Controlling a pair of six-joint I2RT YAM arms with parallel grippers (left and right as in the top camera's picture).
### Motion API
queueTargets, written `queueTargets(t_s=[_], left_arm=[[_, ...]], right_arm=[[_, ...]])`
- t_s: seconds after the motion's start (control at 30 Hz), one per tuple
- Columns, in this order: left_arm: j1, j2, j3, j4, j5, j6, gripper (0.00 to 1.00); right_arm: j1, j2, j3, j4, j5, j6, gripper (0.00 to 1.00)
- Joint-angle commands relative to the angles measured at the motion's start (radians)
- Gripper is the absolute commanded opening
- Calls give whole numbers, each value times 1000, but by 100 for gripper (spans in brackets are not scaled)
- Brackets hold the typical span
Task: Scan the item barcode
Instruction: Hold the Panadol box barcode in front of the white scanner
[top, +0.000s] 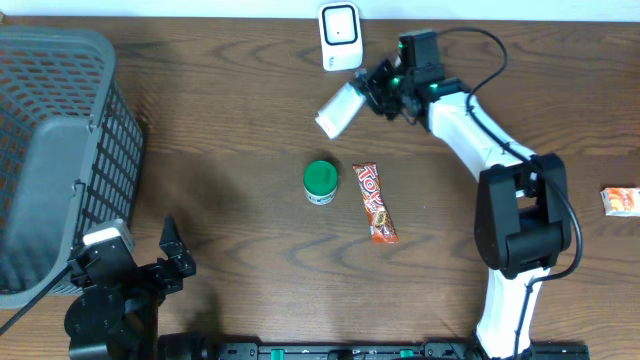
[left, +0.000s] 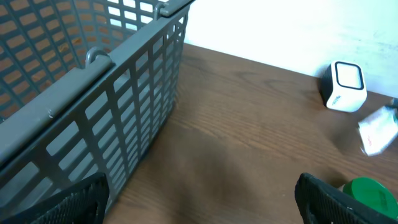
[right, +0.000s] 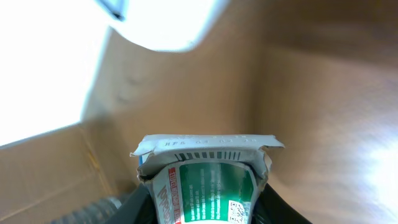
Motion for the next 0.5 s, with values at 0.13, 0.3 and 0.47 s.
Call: queueTargets(t_s=[0.13, 0.3, 0.47], left_arm=[[5, 0, 0, 3, -8, -5, 96], [5, 0, 0, 3, -8, -5, 96], [5, 0, 0, 3, -8, -5, 96]], right_arm=[[69, -30, 18, 218, 375, 5, 25], [98, 7, 18, 390, 504, 12, 25], [83, 88, 18, 608, 593, 131, 26]])
